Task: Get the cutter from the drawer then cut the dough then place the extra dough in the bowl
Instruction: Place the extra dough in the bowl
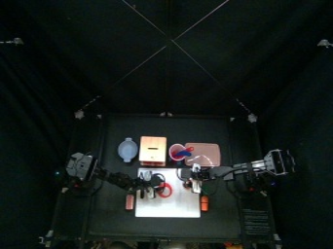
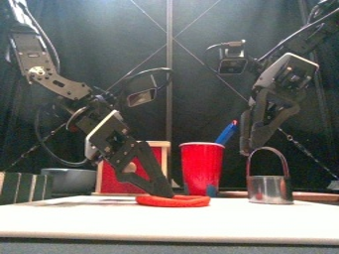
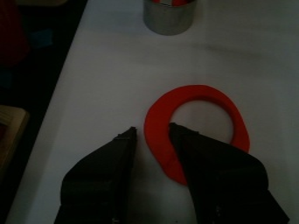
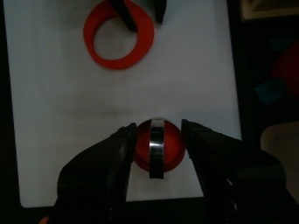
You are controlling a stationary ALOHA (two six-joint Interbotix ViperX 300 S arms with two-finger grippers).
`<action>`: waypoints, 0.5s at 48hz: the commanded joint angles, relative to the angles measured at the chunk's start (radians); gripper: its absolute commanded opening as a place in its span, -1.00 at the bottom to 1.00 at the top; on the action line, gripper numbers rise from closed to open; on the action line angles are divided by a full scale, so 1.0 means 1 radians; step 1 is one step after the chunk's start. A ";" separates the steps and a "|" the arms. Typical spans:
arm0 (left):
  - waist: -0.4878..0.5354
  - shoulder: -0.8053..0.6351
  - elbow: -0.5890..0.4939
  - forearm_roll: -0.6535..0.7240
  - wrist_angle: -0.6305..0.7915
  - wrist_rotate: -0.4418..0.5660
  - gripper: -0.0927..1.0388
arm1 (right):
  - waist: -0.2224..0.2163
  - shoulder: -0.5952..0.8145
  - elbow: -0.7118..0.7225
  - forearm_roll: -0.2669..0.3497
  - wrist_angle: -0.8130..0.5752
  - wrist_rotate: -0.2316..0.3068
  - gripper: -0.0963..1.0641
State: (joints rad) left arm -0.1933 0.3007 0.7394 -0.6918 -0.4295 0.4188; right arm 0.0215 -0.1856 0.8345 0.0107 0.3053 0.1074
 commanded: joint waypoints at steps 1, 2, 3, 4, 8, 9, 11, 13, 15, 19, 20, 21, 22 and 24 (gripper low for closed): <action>-0.002 -0.008 0.003 0.000 0.012 0.000 0.28 | -0.003 -0.008 -0.023 0.005 0.000 0.000 0.58; -0.003 -0.008 0.002 0.000 0.012 0.000 0.27 | -0.003 -0.006 -0.023 0.005 0.002 0.000 0.58; -0.005 -0.012 -0.002 0.000 0.012 0.002 0.24 | -0.003 -0.006 -0.023 0.005 0.002 0.000 0.58; -0.006 -0.018 -0.005 0.000 0.011 0.003 0.22 | -0.003 -0.006 -0.023 0.006 0.002 0.002 0.58; -0.008 -0.041 -0.021 0.020 0.008 0.006 0.14 | -0.005 -0.006 -0.023 0.023 0.005 0.002 0.58; -0.009 -0.051 -0.023 0.032 0.005 0.006 0.13 | -0.005 -0.006 -0.023 0.026 0.005 0.002 0.58; -0.008 -0.066 -0.029 0.054 0.000 0.005 0.11 | -0.005 -0.006 -0.023 0.031 0.008 0.000 0.57; -0.005 -0.087 -0.035 0.080 -0.008 0.005 0.11 | -0.005 -0.006 -0.025 0.032 0.008 0.000 0.58; -0.003 -0.109 -0.040 0.100 -0.018 0.005 0.11 | -0.005 -0.006 -0.025 0.032 0.008 0.000 0.58; 0.000 -0.173 -0.043 0.158 -0.044 0.009 0.10 | -0.005 -0.011 -0.026 0.026 0.008 0.000 0.58; 0.003 -0.193 -0.041 0.175 -0.057 0.012 0.10 | -0.005 -0.011 -0.026 0.025 0.008 -0.002 0.58; 0.008 -0.213 -0.040 0.190 -0.066 0.012 0.10 | -0.005 -0.011 -0.026 0.025 0.008 0.000 0.58; 0.014 -0.235 -0.035 0.206 -0.078 0.014 0.10 | -0.005 -0.011 -0.026 0.025 0.008 -0.002 0.58; 0.026 -0.268 -0.028 0.225 -0.097 0.015 0.12 | -0.006 -0.012 -0.025 0.023 0.008 -0.002 0.58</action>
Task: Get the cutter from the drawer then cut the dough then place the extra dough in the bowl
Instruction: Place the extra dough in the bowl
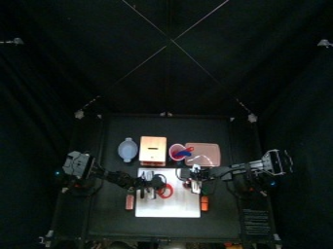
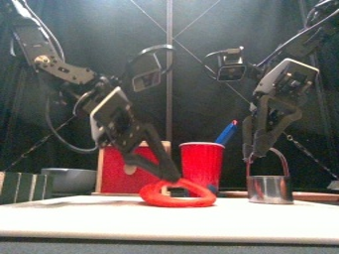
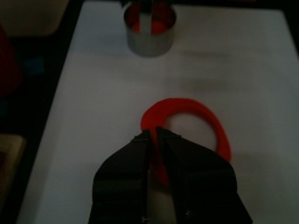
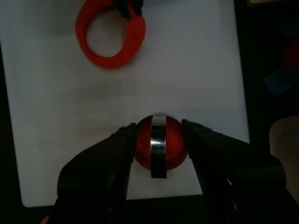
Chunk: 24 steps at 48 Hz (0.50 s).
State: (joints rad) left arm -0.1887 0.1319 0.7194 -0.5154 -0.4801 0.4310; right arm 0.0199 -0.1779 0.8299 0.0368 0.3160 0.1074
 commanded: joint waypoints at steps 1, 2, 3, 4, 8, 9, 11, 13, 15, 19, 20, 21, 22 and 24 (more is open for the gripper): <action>0.031 -0.120 0.002 0.058 -0.057 0.003 0.12 | -0.005 -0.018 -0.018 -0.002 -0.003 -0.002 0.58; 0.040 -0.135 0.008 0.061 -0.064 0.003 0.12 | -0.005 -0.018 -0.018 -0.003 -0.003 -0.002 0.58; 0.052 -0.156 0.021 0.069 -0.077 0.003 0.13 | -0.005 -0.018 -0.017 -0.003 -0.003 -0.002 0.58; 0.064 -0.178 0.037 0.071 -0.089 0.000 0.13 | -0.005 -0.018 -0.018 -0.003 -0.003 -0.002 0.58; 0.117 -0.267 0.098 0.049 -0.138 0.000 0.13 | -0.005 -0.018 -0.020 -0.003 -0.003 -0.002 0.58; 0.129 -0.293 0.115 0.044 -0.153 0.002 0.13 | -0.005 -0.018 -0.021 -0.003 -0.005 -0.002 0.58; 0.155 -0.339 0.147 0.040 -0.183 0.002 0.13 | -0.005 -0.018 -0.021 -0.003 -0.003 -0.002 0.58; 0.183 -0.399 0.189 0.041 -0.213 0.002 0.13 | -0.005 -0.018 -0.021 -0.003 -0.006 -0.002 0.58; 0.209 -0.462 0.233 0.041 -0.241 0.003 0.13 | -0.005 -0.018 -0.021 -0.003 -0.009 -0.003 0.58; 0.261 -0.586 0.313 0.041 -0.262 0.003 0.13 | -0.005 -0.018 -0.021 -0.014 -0.014 -0.003 0.58; 0.276 -0.621 0.334 0.040 -0.264 0.003 0.13 | -0.005 -0.017 -0.021 -0.017 -0.015 -0.003 0.58; 0.285 -0.644 0.350 0.040 -0.264 0.002 0.13 | -0.005 -0.017 -0.021 -0.021 -0.015 -0.003 0.58; 0.301 -0.680 0.374 0.040 -0.264 0.000 0.13 | -0.005 -0.015 -0.021 -0.025 -0.015 -0.003 0.58; 0.331 -0.753 0.425 0.035 -0.267 -0.002 0.13 | -0.005 -0.014 -0.021 -0.032 -0.015 -0.003 0.58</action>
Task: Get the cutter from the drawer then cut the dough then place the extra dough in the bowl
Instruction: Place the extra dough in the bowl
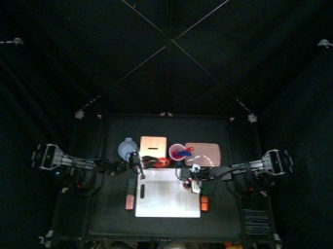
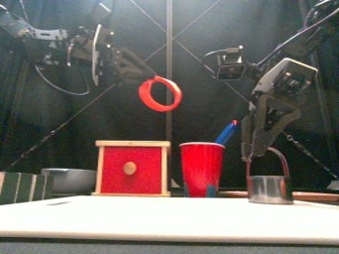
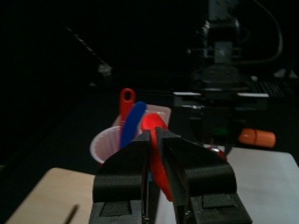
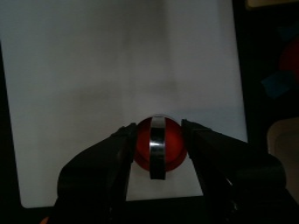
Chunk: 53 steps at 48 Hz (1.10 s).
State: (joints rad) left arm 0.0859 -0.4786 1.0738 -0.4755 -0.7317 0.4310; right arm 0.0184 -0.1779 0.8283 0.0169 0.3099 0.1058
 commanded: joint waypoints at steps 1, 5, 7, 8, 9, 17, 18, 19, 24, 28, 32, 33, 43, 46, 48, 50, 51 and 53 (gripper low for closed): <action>0.066 -0.164 0.089 -0.009 -0.018 -0.002 0.13 | -0.003 -0.014 -0.020 -0.015 -0.008 -0.002 0.58; 0.115 -0.268 0.183 -0.055 -0.023 -0.005 0.13 | -0.005 -0.012 -0.020 -0.025 -0.005 -0.002 0.58; 0.132 -0.299 0.222 -0.091 -0.021 -0.003 0.13 | -0.005 -0.012 -0.021 -0.031 -0.005 -0.002 0.58; 0.141 -0.302 0.238 -0.104 -0.020 -0.003 0.13 | -0.005 -0.012 -0.023 -0.034 -0.005 -0.002 0.58; 0.150 -0.302 0.252 -0.118 -0.018 -0.003 0.13 | -0.005 -0.012 -0.023 -0.037 -0.005 -0.002 0.58; 0.219 -0.265 0.301 -0.241 0.028 -0.002 0.13 | -0.011 -0.012 -0.026 -0.044 -0.003 0.000 0.58; 0.227 -0.259 0.301 -0.252 0.034 -0.002 0.14 | -0.009 -0.012 -0.026 -0.044 -0.005 0.000 0.58; 0.242 -0.245 0.302 -0.276 0.049 -0.002 0.15 | -0.011 -0.012 -0.026 -0.044 -0.003 0.000 0.58; 0.265 -0.195 0.295 -0.308 0.110 -0.002 0.29 | -0.012 -0.014 -0.028 -0.044 -0.003 0.000 0.58; 0.270 -0.170 0.291 -0.311 0.117 -0.003 0.53 | -0.012 -0.012 -0.028 -0.044 -0.003 0.000 0.58; 0.272 -0.172 0.290 -0.328 0.117 -0.005 0.73 | -0.012 -0.012 -0.026 -0.041 -0.003 0.000 0.58; 0.272 -0.172 0.290 -0.334 0.117 -0.005 0.76 | -0.011 -0.012 -0.026 -0.041 -0.003 0.000 0.58; 0.238 -0.172 0.264 -0.299 0.123 -0.005 0.79 | -0.014 -0.015 -0.040 -0.046 -0.029 -0.002 0.58; 0.183 -0.172 0.250 -0.247 0.127 -0.002 0.78 | -0.014 -0.029 -0.048 -0.046 -0.091 -0.002 0.58; 0.133 -0.172 0.239 -0.190 0.127 -0.003 0.78 | -0.014 -0.041 -0.043 -0.046 -0.147 -0.002 0.58; 0.067 -0.172 0.224 -0.106 0.127 -0.003 0.78 | -0.014 -0.057 -0.037 -0.046 -0.204 -0.002 0.58; 0.040 -0.172 0.219 -0.066 0.126 -0.005 0.77 | -0.014 -0.066 -0.032 -0.046 -0.230 -0.002 0.58; -0.006 -0.167 0.213 0.000 0.124 -0.006 0.76 | -0.014 -0.089 -0.021 -0.048 -0.287 -0.005 0.58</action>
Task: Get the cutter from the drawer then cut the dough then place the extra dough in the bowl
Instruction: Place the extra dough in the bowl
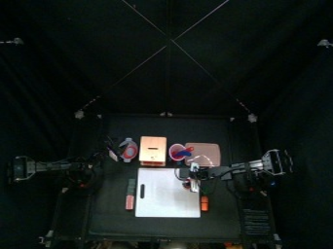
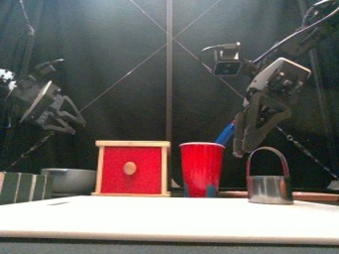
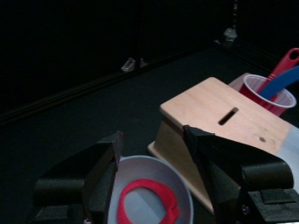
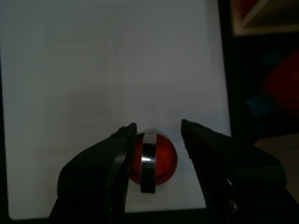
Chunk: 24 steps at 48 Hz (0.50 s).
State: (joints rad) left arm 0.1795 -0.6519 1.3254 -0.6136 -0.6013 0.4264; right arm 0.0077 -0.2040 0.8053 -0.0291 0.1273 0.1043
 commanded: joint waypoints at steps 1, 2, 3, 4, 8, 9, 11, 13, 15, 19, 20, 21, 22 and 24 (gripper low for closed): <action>-0.120 0.008 -0.041 0.167 -0.008 -0.002 0.76 | -0.005 -0.074 0.009 -0.002 -0.137 -0.006 0.58; -0.140 0.009 -0.044 0.193 -0.006 -0.003 0.75 | -0.006 -0.087 0.018 -0.002 -0.173 -0.011 0.58; -0.156 0.009 -0.046 0.212 -0.006 -0.003 0.74 | -0.012 -0.100 0.028 -0.003 -0.218 -0.014 0.58; -0.170 0.009 -0.049 0.222 -0.006 -0.003 0.74 | -0.020 -0.117 0.041 -0.006 -0.281 -0.014 0.58; -0.213 0.009 -0.066 0.236 -0.006 -0.003 0.74 | -0.041 -0.161 0.095 -0.055 -0.508 -0.021 0.58; -0.216 0.009 -0.071 0.238 -0.006 -0.003 0.74 | -0.049 -0.170 0.109 -0.075 -0.549 -0.020 0.58; -0.219 0.009 -0.077 0.236 -0.006 -0.003 0.74 | -0.066 -0.186 0.133 -0.117 -0.618 -0.020 0.58; -0.219 0.009 -0.080 0.236 -0.006 -0.003 0.74 | -0.078 -0.196 0.158 -0.161 -0.660 -0.020 0.58; -0.218 0.009 -0.080 0.236 -0.006 -0.003 0.74 | -0.083 -0.198 0.170 -0.189 -0.670 -0.017 0.58; -0.219 0.012 -0.078 0.236 -0.008 -0.003 0.74 | -0.089 -0.192 0.176 -0.204 -0.670 -0.005 0.58; -0.219 0.015 -0.078 0.236 -0.006 -0.003 0.74 | -0.089 -0.189 0.176 -0.204 -0.670 -0.006 0.58; -0.219 0.018 -0.078 0.235 -0.008 -0.003 0.74 | -0.089 -0.186 0.176 -0.206 -0.670 -0.006 0.58; -0.219 0.021 -0.077 0.236 -0.006 -0.003 0.74 | -0.089 -0.184 0.176 -0.204 -0.670 -0.006 0.58; -0.219 0.028 -0.077 0.235 -0.006 -0.003 0.74 | -0.091 -0.181 0.176 -0.204 -0.670 -0.008 0.58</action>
State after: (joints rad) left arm -0.0368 -0.6335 1.2717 -0.3804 -0.6013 0.4218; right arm -0.0767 -0.3774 0.9910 -0.2332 -0.5338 0.0966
